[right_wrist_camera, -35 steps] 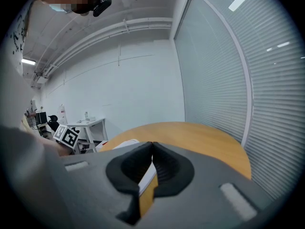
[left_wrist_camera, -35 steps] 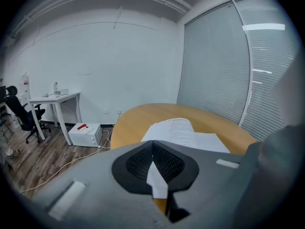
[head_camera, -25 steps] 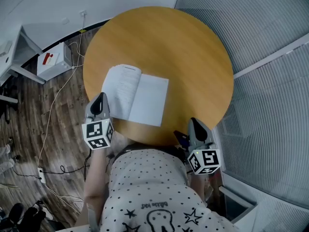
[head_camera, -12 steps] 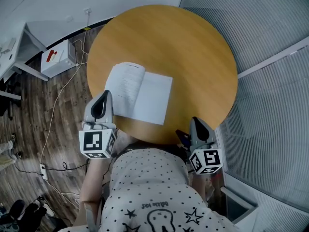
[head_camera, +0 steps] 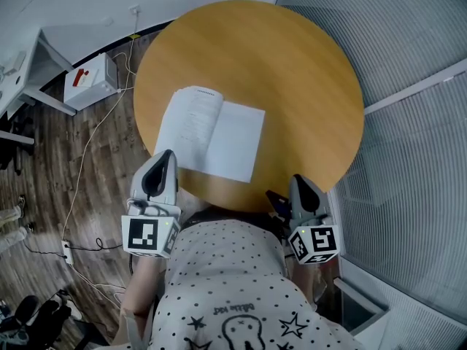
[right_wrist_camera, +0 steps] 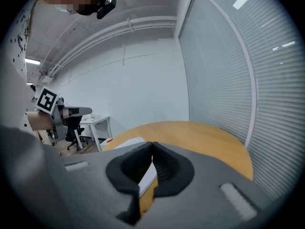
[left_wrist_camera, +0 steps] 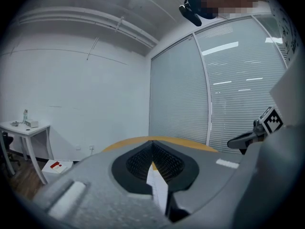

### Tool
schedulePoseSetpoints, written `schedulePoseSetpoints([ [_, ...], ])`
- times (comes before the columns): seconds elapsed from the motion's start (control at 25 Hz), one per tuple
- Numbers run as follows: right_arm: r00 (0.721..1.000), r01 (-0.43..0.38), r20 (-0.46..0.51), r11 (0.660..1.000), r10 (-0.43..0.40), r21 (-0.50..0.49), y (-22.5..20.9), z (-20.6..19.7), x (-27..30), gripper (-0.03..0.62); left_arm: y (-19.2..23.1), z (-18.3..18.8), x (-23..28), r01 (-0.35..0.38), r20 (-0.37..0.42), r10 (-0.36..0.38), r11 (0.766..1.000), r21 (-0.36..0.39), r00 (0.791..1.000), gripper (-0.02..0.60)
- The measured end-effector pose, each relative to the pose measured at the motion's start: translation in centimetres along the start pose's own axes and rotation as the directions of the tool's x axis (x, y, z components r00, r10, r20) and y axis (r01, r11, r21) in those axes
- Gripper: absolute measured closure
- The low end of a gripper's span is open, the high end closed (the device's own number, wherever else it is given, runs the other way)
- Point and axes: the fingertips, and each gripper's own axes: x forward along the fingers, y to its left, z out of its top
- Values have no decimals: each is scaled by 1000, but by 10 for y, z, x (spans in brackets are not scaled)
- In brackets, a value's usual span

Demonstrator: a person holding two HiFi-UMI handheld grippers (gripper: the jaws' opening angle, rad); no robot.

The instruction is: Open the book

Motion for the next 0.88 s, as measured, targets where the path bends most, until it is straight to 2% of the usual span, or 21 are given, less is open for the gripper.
schedulePoseSetpoints([
  [0.24, 1000, -3, 15, 1000, 3, -6, 1, 7, -1, 589, -21, -5, -8, 47, -15, -47, 998, -29, 999, 572],
  [0.44, 1000, -11, 8, 1000, 11, -14, 4, 6, 1, 589, -26, -12, -17, 58, -28, -60, 996, -65, 998, 572],
  [0.72, 999, -46, -9, 998, 46, -34, 13, 7, 4, 589, -20, -13, -30, 19, -24, -21, 996, -90, 999, 572],
  [0.88, 998, -63, -21, 997, 62, -45, 18, 7, 9, 589, -13, -18, -31, 4, -32, -7, 997, -78, 999, 572],
])
